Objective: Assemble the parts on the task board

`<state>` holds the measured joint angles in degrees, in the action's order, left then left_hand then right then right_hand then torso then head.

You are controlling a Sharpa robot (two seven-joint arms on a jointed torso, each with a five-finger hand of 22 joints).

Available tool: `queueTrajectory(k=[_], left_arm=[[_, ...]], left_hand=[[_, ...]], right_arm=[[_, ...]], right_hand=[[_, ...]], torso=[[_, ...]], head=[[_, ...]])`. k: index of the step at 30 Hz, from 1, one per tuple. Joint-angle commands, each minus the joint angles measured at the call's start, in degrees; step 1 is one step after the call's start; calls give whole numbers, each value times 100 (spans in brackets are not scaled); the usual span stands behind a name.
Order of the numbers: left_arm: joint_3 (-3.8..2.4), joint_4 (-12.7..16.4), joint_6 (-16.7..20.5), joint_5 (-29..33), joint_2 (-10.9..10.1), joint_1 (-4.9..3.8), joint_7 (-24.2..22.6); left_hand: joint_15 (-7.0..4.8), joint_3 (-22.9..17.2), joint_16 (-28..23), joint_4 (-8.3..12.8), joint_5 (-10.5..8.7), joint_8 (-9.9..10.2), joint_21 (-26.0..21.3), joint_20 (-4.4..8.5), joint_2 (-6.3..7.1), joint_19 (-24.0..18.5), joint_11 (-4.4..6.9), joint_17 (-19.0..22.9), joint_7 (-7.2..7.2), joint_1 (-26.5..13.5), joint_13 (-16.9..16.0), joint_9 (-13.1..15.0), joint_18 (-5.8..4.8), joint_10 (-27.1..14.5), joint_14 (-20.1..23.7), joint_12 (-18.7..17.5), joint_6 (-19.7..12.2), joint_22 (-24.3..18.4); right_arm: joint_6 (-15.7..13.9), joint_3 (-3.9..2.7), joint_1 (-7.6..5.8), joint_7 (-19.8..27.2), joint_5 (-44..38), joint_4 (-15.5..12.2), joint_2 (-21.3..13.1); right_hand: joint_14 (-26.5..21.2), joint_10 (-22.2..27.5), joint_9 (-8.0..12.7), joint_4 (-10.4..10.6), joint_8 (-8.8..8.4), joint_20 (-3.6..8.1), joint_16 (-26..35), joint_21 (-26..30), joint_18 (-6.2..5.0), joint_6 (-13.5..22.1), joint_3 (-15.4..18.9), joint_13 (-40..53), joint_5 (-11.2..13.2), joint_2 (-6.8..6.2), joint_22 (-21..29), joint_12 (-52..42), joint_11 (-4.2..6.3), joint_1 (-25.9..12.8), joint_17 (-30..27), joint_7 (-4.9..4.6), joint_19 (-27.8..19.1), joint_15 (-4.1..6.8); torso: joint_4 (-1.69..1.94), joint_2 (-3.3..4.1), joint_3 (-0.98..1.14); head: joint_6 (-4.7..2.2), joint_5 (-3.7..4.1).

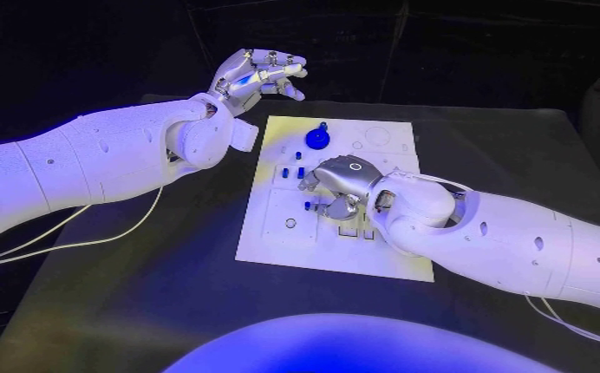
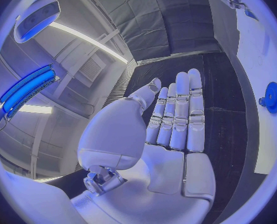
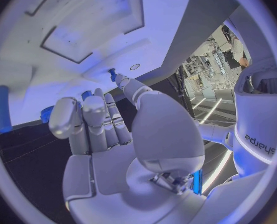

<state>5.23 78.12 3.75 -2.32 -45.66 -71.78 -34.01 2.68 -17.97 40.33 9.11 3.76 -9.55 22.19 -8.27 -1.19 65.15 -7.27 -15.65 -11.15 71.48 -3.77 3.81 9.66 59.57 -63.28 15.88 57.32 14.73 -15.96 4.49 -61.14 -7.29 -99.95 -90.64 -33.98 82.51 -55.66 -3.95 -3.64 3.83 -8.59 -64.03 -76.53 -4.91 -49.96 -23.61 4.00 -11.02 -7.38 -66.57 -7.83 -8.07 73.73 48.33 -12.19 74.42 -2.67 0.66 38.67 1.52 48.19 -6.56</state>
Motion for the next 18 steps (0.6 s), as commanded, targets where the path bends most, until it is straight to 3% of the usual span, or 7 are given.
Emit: queueTrajectory(k=[1, 5, 9, 15, 18], left_arm=[[-5, -2, -87, 29, -2, -10, 13], [-4, -2, -86, 29, -13, -10, 21], [-4, -4, -83, 29, -20, -10, 22], [-4, -15, -92, 29, -8, -9, 23], [-3, -21, -112, 29, 6, -9, 23]], left_hand=[[4, -5, -28, 43, 25, 24, -29, 3, 14, 31, 2, 5, -7, -21, 7, -8, 70, -28, -28, -1, -37, -9], [4, -5, -28, 43, 25, 24, -29, 3, 14, 31, 2, 5, -7, -21, 7, -8, 70, -28, -28, -1, -37, -9], [5, -6, -30, 48, 26, 26, -32, 3, 13, 30, 1, 6, -8, -18, 7, -8, 70, -33, -27, -2, -40, -12], [5, -6, -30, 48, 26, 26, -32, 3, 13, 30, 1, 6, -8, -18, 7, -8, 70, -33, -27, -2, -40, -12], [5, -6, -30, 48, 26, 26, -32, 3, 13, 30, 1, 6, -8, -18, 7, -8, 70, -33, -27, -2, -40, -12]], right_arm=[[-465, -14, -29, 68, 189, -240, -266], [-387, -37, -189, 25, 391, -459, -642], [-175, -55, -433, -57, 658, -543, -1035], [128, -65, -646, -157, 732, -430, -1369], [255, -67, -692, -185, 666, -344, -1436]], right_hand=[[40, -38, -20, 8, 52, 9, -89, -57, -19, -117, 67, 11, -105, 11, -106, -110, 10, 27, 108, 12, 87, 19], [87, -102, -31, 28, 82, 26, -194, -126, 6, -221, 126, 11, -145, 22, -219, -225, 47, 39, 233, 57, 178, 43], [101, -133, -32, 50, 88, 47, -230, -149, 13, -272, 192, 4, -153, -2, -255, -288, 86, 19, 268, 117, 208, 70], [78, -14, -11, 90, 32, 94, -179, -104, 1, -244, 432, -24, -174, -76, -190, -340, 138, -3, 169, 194, 171, 116], [70, 60, -12, 96, 30, 97, -156, -84, -3, -260, 506, -30, -180, -69, -164, -341, 129, 25, 132, 188, 157, 112]], torso=[[8, -2, 6], [2, -10, -6], [-10, -13, -14], [-22, 0, 4], [-3, 5, 1]], head=[[1, 11], [-34, 42], [-80, 83], [-128, 126], [-153, 162]])
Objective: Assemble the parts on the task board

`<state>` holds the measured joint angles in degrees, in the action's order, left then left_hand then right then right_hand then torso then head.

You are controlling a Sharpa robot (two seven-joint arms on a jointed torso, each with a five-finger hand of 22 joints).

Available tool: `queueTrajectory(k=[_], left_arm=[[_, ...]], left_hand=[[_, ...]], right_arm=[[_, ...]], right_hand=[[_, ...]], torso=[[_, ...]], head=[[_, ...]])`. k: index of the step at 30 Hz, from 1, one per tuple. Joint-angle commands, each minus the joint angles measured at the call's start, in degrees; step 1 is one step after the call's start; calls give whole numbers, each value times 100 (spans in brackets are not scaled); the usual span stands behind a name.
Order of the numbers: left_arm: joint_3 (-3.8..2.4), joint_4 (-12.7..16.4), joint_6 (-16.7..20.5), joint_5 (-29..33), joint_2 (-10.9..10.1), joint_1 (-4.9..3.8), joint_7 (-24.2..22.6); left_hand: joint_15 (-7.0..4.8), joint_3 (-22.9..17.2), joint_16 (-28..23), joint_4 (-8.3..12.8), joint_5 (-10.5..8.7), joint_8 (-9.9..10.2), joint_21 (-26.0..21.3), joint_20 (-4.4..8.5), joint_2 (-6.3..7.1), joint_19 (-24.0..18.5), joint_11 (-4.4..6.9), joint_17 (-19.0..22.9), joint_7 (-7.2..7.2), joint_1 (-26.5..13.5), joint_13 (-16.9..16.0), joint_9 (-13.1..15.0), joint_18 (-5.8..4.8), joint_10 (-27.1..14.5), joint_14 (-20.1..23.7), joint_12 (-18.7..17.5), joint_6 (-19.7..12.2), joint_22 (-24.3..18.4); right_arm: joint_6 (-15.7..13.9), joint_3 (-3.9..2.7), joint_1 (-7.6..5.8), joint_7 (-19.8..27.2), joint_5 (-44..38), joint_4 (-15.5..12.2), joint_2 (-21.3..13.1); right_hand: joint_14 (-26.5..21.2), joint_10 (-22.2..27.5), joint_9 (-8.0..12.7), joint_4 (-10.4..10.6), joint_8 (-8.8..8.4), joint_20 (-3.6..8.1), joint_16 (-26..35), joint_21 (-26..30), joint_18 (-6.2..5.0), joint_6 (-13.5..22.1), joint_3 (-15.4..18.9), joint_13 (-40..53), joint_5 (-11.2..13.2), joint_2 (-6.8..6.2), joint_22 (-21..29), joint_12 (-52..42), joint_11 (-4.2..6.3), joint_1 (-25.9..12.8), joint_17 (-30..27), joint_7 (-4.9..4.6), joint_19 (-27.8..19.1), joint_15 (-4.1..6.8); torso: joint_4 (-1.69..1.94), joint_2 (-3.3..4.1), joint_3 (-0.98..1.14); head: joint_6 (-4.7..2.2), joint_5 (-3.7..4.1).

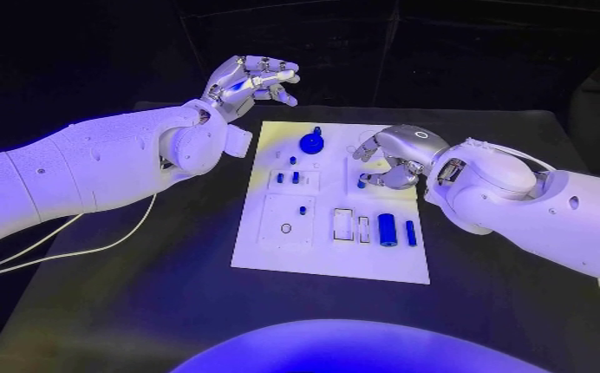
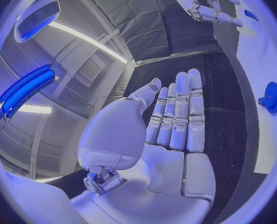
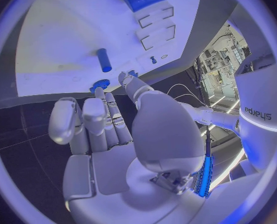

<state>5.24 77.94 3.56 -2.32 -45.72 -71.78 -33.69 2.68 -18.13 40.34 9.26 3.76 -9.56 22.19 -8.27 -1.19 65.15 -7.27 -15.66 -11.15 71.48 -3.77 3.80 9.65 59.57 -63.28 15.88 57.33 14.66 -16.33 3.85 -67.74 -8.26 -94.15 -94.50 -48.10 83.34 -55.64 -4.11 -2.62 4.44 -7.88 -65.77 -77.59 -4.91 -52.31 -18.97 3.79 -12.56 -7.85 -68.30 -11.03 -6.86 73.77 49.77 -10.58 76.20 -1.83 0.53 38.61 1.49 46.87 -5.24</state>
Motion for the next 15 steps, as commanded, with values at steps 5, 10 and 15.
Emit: queueTrajectory(k=[5, 10, 15], left_arm=[[-3, -12, -109, 28, 28, -8, -10], [-2, -20, -113, 28, 29, -7, -10], [-2, -25, -116, 28, 29, -7, -12]], left_hand=[[5, 10, -31, 32, 26, 26, -32, 3, 13, 30, 0, 7, -9, -18, 7, -8, 71, -34, -27, -2, -40, -5], [5, 10, -31, 32, 26, 26, -32, 3, 13, 30, 0, 7, -9, -18, 7, -8, 71, -34, -27, -2, -40, -5], [5, 8, -35, 41, 26, 25, -37, 2, 9, 31, 0, 10, -9, -9, 6, -6, 71, -38, -27, -1, -40, -11]], right_arm=[[509, -3, -55, -119, 18, 125, -30], [819, -1, -62, -119, -35, 193, 24], [1015, 1, -62, -95, -54, 256, 115]], right_hand=[[-17, 83, 2, -7, -26, 25, 28, 28, -4, -41, 65, -9, -28, -12, 15, -23, 5, 44, -28, 27, -24, 27], [-20, 104, 0, -16, -22, 25, 39, 40, -7, -60, 93, -8, -30, 1, 31, -33, 8, 81, -45, 34, -33, 27], [-22, 84, 0, -26, -24, 28, 47, 46, -8, -69, 112, -3, -32, 25, 36, -63, 20, 123, -59, 47, -34, 34]], torso=[[30, 15, 4], [22, 19, 2], [14, 14, -2]], head=[[-25, 36], [-9, 15], [7, 11]])
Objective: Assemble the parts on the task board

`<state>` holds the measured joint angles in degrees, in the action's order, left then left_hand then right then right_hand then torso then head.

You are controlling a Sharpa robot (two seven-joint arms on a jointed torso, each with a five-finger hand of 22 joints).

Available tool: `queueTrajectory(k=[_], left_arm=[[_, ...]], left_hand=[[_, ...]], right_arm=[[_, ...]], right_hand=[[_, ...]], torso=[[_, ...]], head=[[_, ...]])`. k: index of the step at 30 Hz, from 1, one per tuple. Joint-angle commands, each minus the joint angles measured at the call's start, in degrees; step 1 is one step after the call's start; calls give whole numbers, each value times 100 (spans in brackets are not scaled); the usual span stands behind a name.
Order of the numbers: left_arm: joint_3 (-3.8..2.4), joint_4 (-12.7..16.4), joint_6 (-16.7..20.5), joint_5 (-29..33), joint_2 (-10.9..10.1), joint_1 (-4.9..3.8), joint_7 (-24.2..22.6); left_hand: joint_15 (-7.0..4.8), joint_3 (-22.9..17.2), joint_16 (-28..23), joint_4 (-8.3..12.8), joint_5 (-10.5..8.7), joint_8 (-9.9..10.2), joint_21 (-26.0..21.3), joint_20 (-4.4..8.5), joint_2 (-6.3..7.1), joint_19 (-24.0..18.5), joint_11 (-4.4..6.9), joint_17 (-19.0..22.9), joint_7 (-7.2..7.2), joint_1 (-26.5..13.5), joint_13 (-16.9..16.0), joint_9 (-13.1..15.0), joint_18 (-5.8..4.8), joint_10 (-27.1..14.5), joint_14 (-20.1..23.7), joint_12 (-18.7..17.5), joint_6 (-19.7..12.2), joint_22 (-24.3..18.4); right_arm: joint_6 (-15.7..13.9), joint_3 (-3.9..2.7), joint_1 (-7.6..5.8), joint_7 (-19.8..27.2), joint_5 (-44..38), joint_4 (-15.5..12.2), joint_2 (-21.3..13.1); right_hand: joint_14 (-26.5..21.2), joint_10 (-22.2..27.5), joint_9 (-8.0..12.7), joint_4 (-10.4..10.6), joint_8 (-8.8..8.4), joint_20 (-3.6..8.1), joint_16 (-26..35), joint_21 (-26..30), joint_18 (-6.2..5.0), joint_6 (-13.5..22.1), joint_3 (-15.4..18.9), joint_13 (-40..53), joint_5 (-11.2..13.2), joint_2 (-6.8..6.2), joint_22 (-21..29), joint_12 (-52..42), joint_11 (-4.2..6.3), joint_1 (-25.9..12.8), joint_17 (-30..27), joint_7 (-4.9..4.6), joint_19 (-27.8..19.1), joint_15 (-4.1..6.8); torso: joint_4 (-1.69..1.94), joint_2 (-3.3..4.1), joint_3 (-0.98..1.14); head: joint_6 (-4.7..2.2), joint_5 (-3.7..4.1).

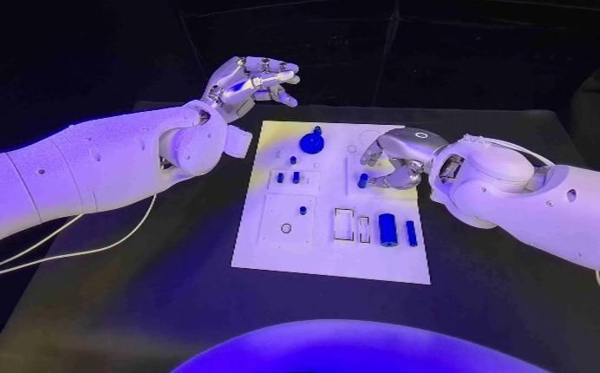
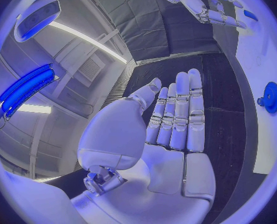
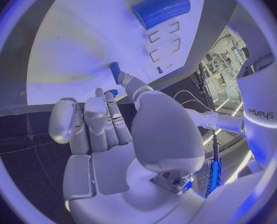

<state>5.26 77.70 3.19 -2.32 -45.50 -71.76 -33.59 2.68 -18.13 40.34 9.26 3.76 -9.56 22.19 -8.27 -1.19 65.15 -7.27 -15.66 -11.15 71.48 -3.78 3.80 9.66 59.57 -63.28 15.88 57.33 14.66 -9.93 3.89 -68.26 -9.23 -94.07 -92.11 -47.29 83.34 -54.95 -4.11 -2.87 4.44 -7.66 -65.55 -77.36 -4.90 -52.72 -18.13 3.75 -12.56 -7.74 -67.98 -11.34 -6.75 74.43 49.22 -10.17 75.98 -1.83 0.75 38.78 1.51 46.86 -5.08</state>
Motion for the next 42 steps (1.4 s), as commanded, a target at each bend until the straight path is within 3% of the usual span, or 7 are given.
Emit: queueTrajectory(k=[1, 14, 17, 24, 29, 38, 42], left_arm=[[-4, -2, -80, 28, 7, -9, -22], [-4, -1, -92, 28, 13, -8, -40], [-4, -3, -92, 28, 14, -8, -42], [-3, -8, -94, 28, 15, -8, -43], [-3, -10, -94, 28, 13, -8, -43], [-3, -17, -97, 28, 1, -8, -41], [-3, -16, -96, 28, -7, -8, -37]], left_hand=[[5, 8, -35, 41, 26, 25, -38, 2, 9, 31, 0, 10, -9, -10, 6, -6, 71, -38, -27, -1, -40, -11], [5, 8, -35, 41, 26, 25, -38, 2, 9, 31, 0, 10, -9, -10, 6, -6, 71, -38, -27, -1, -40, -11], [5, 8, -35, 41, 26, 25, -38, 2, 9, 31, 0, 10, -9, -10, 6, -6, 71, -38, -27, -1, -40, -11], [5, 8, -35, 41, 26, 25, -38, 2, 9, 31, 0, 10, -9, -10, 6, -6, 71, -38, -27, -1, -40, -11], [5, 8, -35, 41, 26, 25, -38, 2, 9, 31, 0, 10, -9, -10, 6, -6, 71, -38, -27, -1, -40, -11], [5, 8, -35, 41, 26, 25, -38, 2, 9, 31, 0, 10, -9, -10, 6, -6, 71, -38, -27, -1, -40, -11], [6, 6, -40, 49, 26, 22, -44, 1, -1, 33, -1, 14, -10, -3, 4, -3, 71, -39, -28, 4, -37, -18]], right_arm=[[401, -3, -10, 8, -65, 28, 52], [536, 2, 0, 91, -74, 204, 278], [495, 2, 2, 110, -75, 215, 300], [425, 2, 5, 81, -126, 233, 320], [150, 2, 6, 44, -204, 225, 318], [-326, 0, 6, 118, 8, 24, 206], [-495, -5, 2, 177, 314, -167, 77]], right_hand=[[-22, 4, 1, -4, -25, 8, 27, 22, -9, -31, 33, 3, -33, 22, 0, -44, 12, 69, -8, 8, -9, 37], [28, -555, -21, 21, 37, 76, -37, -24, 10, -275, -141, -6, 4, 297, -88, -219, 110, 224, 66, 79, 68, 120], [72, -809, -44, -2, 105, 113, -144, -113, 40, -473, -365, -3, 266, 450, -227, -222, 154, 342, 203, 99, 162, 162], [106, -1295, -104, -73, 264, 185, -260, -252, 85, -902, -608, 39, 394, 543, -444, -225, 266, 444, 334, 173, 294, 242], [116, -1454, -112, -145, 283, 229, -311, -305, 102, -1010, -826, 49, 731, 671, -523, -133, 298, 540, 387, 197, 334, 274], [121, -1438, -94, -108, 235, 219, -344, -322, 107, -986, -875, 27, 747, 593, -547, 20, 274, 398, 412, 174, 339, 252], [118, -1387, -76, -55, 188, 203, -352, -327, 108, -943, -868, 7, 691, 538, -554, 125, 250, 295, 409, 156, 338, 234]], torso=[[-6, -2, -4], [-7, -4, -1], [-8, -5, -1], [-5, -7, -3], [-8, -8, -2], [-15, -20, -2], [0, -16, -13]], head=[[9, -5], [44, -24], [47, -28], [58, -26], [71, -26], [76, -25], [38, -2]])
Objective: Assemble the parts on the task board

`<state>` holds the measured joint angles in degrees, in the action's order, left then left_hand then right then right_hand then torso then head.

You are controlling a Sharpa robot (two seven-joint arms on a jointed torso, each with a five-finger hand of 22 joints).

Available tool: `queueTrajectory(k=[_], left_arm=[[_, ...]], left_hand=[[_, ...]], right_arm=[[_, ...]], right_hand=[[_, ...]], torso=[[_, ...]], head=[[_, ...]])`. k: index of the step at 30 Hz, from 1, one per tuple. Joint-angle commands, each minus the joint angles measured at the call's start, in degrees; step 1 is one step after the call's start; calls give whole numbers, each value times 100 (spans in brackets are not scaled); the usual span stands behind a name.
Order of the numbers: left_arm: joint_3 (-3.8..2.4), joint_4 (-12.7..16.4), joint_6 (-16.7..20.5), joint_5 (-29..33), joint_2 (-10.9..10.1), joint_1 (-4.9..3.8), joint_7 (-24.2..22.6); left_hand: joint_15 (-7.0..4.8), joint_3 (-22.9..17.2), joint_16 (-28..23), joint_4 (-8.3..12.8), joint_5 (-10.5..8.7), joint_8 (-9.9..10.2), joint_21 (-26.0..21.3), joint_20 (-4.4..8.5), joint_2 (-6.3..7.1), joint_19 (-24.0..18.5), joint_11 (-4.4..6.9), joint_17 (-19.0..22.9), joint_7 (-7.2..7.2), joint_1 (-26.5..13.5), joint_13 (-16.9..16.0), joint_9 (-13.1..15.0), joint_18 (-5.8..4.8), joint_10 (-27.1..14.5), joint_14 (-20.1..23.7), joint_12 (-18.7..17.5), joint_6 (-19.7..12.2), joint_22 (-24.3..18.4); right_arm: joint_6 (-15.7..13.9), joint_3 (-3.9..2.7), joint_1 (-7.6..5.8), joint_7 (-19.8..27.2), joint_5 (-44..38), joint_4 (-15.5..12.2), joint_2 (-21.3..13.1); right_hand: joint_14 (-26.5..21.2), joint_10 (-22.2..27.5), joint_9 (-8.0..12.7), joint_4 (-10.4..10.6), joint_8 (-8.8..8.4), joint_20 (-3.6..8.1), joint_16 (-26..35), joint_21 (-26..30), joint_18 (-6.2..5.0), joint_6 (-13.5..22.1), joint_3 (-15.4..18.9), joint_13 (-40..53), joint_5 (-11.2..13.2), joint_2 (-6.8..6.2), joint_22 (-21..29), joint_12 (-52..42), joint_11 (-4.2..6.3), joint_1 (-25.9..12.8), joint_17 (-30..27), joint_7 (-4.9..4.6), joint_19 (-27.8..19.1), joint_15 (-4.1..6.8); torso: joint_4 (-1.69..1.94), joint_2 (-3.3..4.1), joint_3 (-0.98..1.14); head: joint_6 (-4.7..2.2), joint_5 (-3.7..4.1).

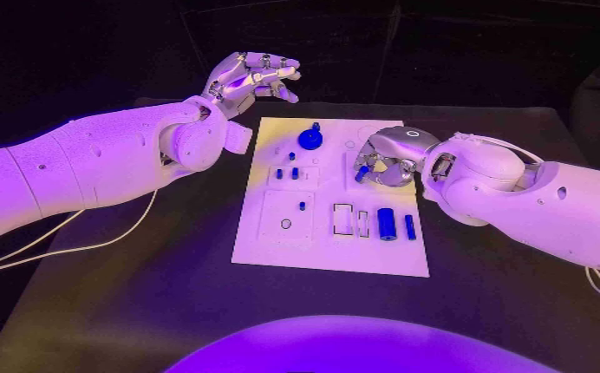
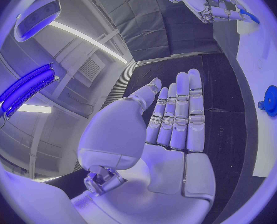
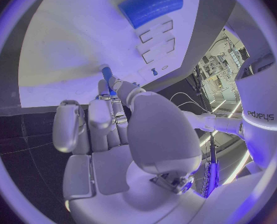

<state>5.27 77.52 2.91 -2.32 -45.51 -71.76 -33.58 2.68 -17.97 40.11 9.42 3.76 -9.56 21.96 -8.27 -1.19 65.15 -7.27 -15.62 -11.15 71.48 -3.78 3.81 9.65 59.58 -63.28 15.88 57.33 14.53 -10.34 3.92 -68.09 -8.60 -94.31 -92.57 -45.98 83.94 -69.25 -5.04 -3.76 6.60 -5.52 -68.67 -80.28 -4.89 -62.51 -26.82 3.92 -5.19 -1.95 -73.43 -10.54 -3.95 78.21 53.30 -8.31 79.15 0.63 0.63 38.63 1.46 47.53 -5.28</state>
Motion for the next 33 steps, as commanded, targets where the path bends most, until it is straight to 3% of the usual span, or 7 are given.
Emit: queueTrajectory(k=[1, 10, 14, 17, 24, 27, 33], left_arm=[[-4, 2, -67, 28, -6, -9, -38], [-4, 8, -61, 28, -15, -9, -35], [-4, 9, -58, 28, -15, -10, -36], [-4, 2, -57, 28, -7, -10, -41], [-4, -8, -46, 28, 3, -11, -48], [-4, -11, -44, 28, 12, -11, -50], [-5, -20, -38, 28, 23, -11, -50]], left_hand=[[6, -10, -18, 33, 26, 22, -21, 1, -1, 33, -1, 9, -10, -3, 4, -3, 71, -39, -28, 4, -37, -5], [6, -10, -18, 33, 26, 22, -21, 1, -1, 33, -1, 9, -10, -3, 4, -3, 71, -39, -28, 4, -37, -5], [6, -10, -18, 33, 26, 22, -21, 1, -1, 33, -1, 9, -10, -3, 4, -3, 71, -39, -28, 4, -37, -5], [6, -10, -18, 33, 26, 22, -21, 1, -1, 33, -1, 9, -10, -3, 4, -3, 71, -39, -28, 4, -37, -5], [6, -10, -18, 33, 26, 22, -21, 1, -1, 33, -1, 9, -10, -3, 4, -3, 71, -39, -28, 4, -37, -5], [6, -10, -18, 33, 26, 22, -21, 1, -1, 33, -1, 9, -10, -3, 4, -3, 71, -39, -28, 4, -37, -5], [7, -8, -20, 34, 25, 19, -24, 0, -8, 36, -1, 11, -10, -5, 3, -2, 71, -36, -31, 9, -33, -10]], right_arm=[[-485, -8, -17, 126, 392, -167, -77], [-623, -126, -25, 204, 710, -633, -146], [-587, -141, -25, 233, 772, -689, 18], [-510, -141, -20, 292, 782, -628, 340], [-315, -117, 90, 409, 662, -397, 928], [-194, -49, 168, 447, 592, -284, 1132], [47, 31, 332, 475, 447, -76, 1415]], right_hand=[[58, 45, 20, 40, -36, -15, -44, -37, 107, 40, 1, -12, -59, -49, -12, 62, -33, -95, 5, -32, 22, -15], [57, 44, 26, 63, -57, -24, -55, -39, 107, 47, 5, -15, -107, -77, -15, 111, -41, -136, 13, -38, 21, -22], [58, 42, 27, 66, -59, -25, -58, -40, 107, 47, 5, -15, -117, -80, -18, 118, -42, -140, 15, -38, 22, -23], [57, 40, 28, 68, -62, -26, -58, -39, 106, 46, 2, -16, -129, -80, -16, 125, -42, -142, 13, -38, 21, -23], [56, 40, 30, 70, -71, -28, -58, -30, 102, 50, -7, -16, -155, -76, 0, 145, -43, -140, 7, -39, 9, -25], [54, 39, 31, 70, -73, -29, -55, -27, 101, 50, -9, -16, -161, -74, 5, 149, -44, -140, 2, -40, 5, -25], [54, 39, 32, 71, -75, -29, -55, -24, 99, 52, -11, -17, -166, -73, 11, 153, -45, -141, 1, -41, 1, -25]], torso=[[17, -3, -9], [17, 3, -6], [11, 1, -14], [14, 11, -4], [22, 10, -6], [17, 12, -11], [-1, 10, 3]], head=[[-32, 23], [-40, -6], [-32, -19], [-26, -30], [-9, -50], [-1, -74], [30, -139]])
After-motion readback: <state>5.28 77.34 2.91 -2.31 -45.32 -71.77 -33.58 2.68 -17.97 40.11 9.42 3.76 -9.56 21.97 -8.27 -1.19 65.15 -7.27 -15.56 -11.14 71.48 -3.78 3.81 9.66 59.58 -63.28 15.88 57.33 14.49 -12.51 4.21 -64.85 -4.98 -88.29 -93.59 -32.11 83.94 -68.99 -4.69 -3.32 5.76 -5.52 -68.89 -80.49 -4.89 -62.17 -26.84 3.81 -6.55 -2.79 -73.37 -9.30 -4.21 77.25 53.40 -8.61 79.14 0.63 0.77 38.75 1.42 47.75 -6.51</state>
